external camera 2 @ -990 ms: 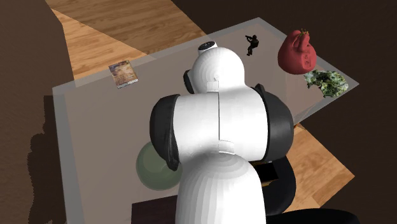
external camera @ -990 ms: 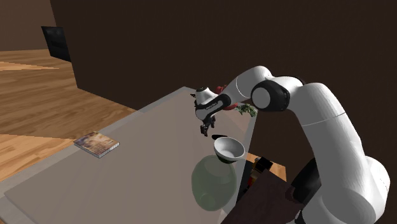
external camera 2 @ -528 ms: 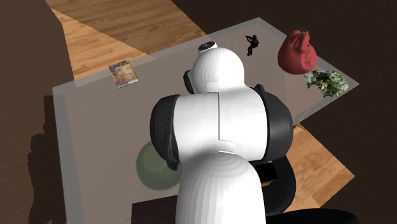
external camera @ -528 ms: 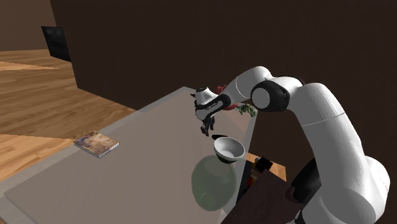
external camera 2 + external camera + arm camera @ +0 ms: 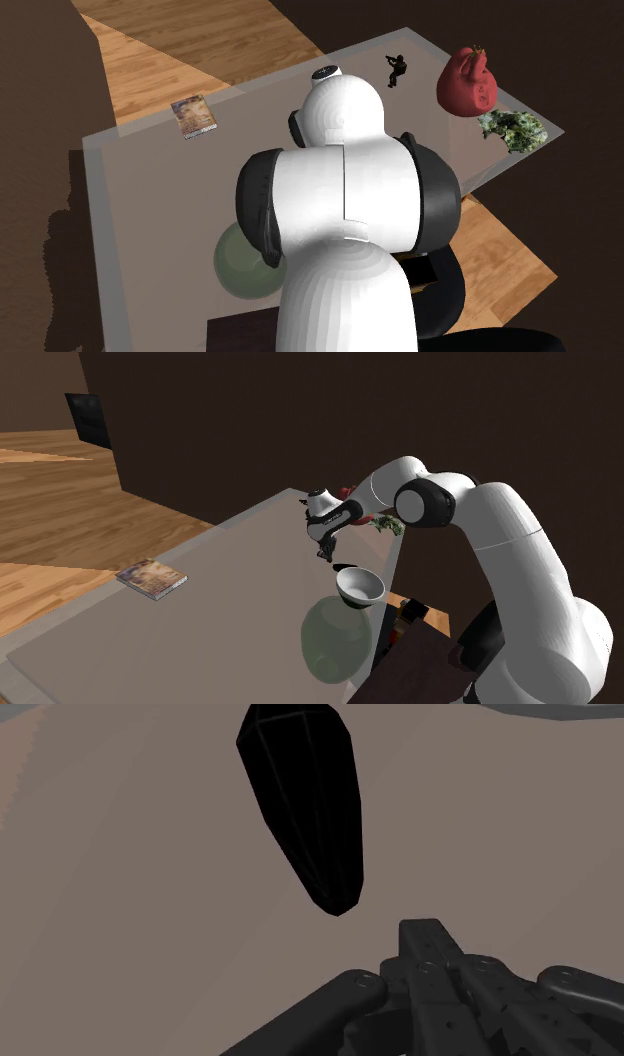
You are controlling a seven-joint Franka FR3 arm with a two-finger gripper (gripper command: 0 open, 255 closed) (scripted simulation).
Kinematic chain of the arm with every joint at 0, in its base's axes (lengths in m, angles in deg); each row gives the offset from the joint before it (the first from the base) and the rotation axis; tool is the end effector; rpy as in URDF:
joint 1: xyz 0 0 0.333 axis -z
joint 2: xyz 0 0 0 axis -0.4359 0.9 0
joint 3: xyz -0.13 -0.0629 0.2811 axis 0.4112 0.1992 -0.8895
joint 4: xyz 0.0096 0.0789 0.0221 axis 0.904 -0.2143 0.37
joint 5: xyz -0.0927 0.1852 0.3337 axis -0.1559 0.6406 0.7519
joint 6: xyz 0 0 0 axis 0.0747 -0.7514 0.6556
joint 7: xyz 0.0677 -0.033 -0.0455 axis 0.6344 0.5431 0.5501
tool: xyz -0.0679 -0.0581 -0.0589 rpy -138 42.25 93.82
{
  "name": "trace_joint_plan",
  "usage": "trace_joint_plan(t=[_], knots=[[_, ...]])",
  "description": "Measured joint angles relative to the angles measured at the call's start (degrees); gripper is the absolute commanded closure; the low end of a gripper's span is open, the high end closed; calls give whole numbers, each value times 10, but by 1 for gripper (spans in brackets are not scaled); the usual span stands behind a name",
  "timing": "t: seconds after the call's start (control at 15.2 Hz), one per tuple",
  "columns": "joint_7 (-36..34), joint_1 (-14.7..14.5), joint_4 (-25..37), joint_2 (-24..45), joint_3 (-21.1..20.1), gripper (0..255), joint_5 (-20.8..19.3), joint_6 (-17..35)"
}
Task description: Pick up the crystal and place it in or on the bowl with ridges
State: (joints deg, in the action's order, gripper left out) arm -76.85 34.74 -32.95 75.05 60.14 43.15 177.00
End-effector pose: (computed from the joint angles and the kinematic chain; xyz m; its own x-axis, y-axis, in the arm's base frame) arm 0.6815 -0.1799 0.1689 0.9712 0.1536 -0.1824 0.2006 -0.9397 0.2770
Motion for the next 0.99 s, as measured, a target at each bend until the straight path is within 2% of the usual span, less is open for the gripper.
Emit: trace_joint_plan(t=[0.07, 0.2, 0.66, 0.99], knots=[[0, 0, 0, 0, 0, 0, 0, 0], [10, 7, -10, -4, -2, 0, 1, 7], [168, 107, -37, -6, -35, 0, 29, 29], [185, 120, -31, 18, -36, 0, 30, 47]])
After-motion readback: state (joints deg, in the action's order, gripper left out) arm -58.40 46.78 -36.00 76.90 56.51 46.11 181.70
